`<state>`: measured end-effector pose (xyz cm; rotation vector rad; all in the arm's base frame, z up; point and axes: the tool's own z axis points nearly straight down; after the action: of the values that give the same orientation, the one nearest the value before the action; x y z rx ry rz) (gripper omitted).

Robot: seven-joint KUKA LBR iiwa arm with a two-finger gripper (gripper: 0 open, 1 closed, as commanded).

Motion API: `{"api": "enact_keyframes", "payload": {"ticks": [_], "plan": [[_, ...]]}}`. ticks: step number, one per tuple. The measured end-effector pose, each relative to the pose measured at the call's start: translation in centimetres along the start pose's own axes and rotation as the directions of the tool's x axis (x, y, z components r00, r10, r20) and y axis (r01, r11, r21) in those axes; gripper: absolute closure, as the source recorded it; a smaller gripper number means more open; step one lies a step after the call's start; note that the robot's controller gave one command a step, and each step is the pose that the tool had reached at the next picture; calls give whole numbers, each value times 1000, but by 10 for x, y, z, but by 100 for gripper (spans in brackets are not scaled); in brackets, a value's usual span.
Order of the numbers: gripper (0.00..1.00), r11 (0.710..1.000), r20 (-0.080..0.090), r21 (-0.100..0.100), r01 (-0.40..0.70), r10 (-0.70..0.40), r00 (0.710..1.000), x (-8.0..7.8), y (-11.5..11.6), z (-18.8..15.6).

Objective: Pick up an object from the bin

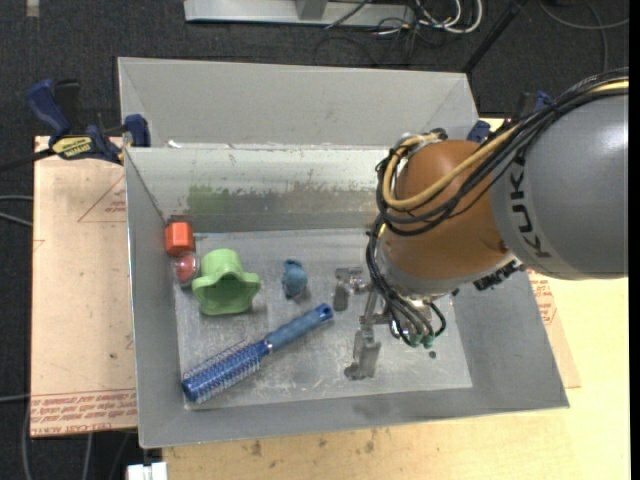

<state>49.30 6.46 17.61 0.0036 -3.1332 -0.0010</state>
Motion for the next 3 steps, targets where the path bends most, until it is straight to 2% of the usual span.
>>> {"api": "enact_keyframes", "payload": {"ticks": [1, 2, 3], "plan": [[0, 981, 4, 0, 196, -196, 981, -31, 87, 107], [0, 925, 24, 4, 380, -380, 925, 3, 75, 104], [100, 925, 9, 2, 380, -380, 925, 7, 74, 106]]}}
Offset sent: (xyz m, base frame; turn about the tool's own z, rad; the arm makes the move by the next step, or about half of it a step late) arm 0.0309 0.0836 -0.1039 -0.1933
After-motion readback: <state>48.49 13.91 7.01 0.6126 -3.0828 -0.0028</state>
